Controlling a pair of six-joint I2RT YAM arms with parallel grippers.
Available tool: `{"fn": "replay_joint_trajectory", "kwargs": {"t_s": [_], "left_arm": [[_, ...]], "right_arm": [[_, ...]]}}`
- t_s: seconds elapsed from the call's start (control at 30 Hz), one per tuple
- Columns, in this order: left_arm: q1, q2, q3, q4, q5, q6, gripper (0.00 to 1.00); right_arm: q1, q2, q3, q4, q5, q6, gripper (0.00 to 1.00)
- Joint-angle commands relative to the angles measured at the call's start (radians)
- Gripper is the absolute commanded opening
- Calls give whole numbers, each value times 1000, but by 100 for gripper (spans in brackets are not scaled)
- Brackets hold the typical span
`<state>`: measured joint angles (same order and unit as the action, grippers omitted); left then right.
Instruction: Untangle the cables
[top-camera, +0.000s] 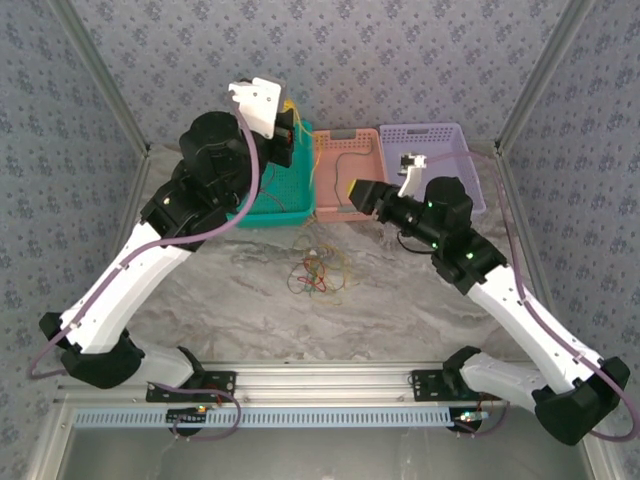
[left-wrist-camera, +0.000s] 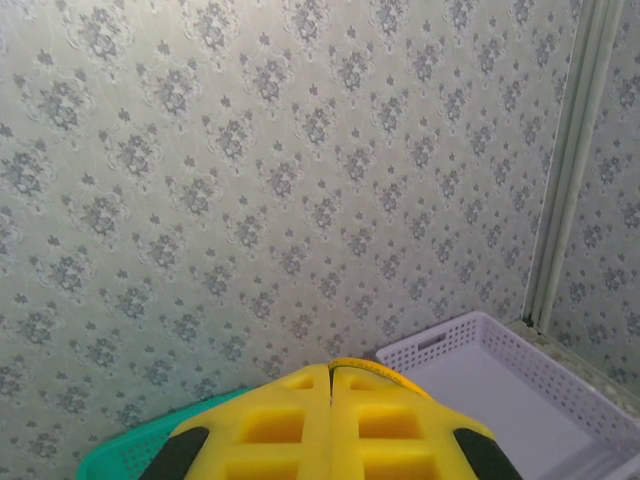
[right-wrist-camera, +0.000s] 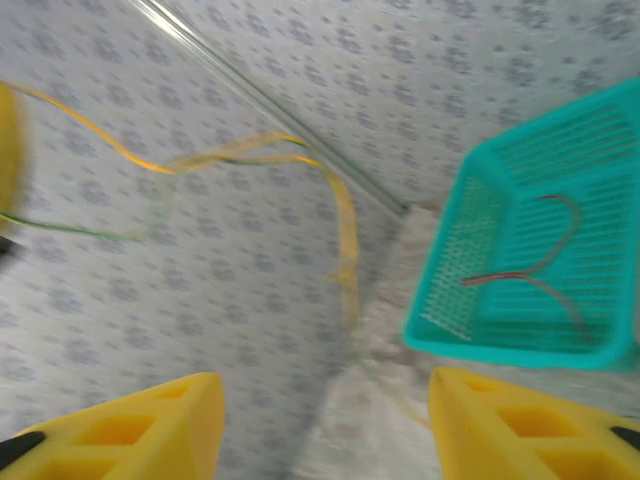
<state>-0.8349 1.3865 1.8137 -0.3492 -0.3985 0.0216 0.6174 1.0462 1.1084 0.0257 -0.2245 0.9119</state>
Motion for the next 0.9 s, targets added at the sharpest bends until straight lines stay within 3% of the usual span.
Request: {"fn": "replay_joint_trajectory", "kwargs": {"t_s": [0.0,0.2,0.57,0.87], "left_arm": [[3,-29,-17,13,31,-36,0],[0,-34,-30,20,50,-59,0],[-17,-30,-25,18,54,-56,0],[-23,-27,-21,21,57,-51,0]], "right_arm": [[27,-3,72,86,29,238,62],[37,95,176,61,-3,350,57],[41,152,198,17,22,377,50],[39,215,233,28,-2,389,36]]}}
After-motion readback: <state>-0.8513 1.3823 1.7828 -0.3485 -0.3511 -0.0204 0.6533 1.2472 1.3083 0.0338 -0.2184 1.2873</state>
